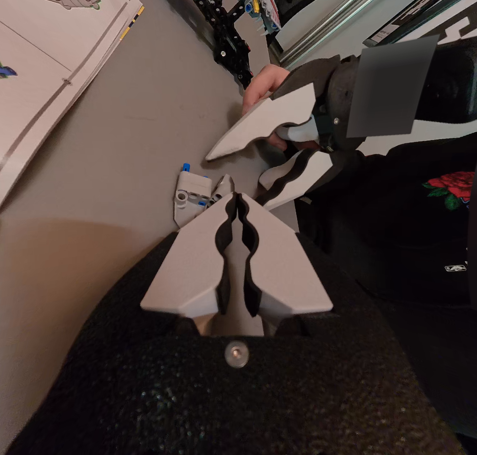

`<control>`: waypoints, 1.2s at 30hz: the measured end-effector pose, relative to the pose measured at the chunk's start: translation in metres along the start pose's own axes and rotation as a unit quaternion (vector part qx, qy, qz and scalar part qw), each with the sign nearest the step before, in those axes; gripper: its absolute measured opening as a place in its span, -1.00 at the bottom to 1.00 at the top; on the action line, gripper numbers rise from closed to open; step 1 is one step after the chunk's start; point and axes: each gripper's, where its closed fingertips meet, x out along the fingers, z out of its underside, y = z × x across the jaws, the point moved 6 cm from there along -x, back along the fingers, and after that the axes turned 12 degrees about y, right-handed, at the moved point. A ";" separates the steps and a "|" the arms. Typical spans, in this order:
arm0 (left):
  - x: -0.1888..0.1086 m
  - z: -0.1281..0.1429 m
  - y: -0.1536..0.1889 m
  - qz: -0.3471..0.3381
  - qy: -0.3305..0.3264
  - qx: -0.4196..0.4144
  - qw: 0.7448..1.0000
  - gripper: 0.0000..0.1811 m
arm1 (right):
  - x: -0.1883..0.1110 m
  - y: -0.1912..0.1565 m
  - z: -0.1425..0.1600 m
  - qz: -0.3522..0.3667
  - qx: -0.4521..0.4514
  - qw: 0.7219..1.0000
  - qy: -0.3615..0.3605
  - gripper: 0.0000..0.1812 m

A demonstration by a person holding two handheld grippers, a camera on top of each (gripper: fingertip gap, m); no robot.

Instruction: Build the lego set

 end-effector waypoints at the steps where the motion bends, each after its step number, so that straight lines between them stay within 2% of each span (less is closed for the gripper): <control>1: 0.000 0.000 0.000 -0.001 0.001 -0.001 1.000 -1.00 | 0.001 0.000 0.000 -0.003 0.000 1.000 0.000 -0.44; 9: -0.001 0.000 0.000 0.000 0.006 -0.004 1.000 -1.00 | 0.003 0.000 0.001 -0.009 0.001 1.000 -0.007 -0.75; 36: -0.004 0.000 0.011 0.035 0.016 0.029 0.999 -1.00 | 0.003 0.000 0.001 -0.006 -0.009 1.000 -0.007 -0.77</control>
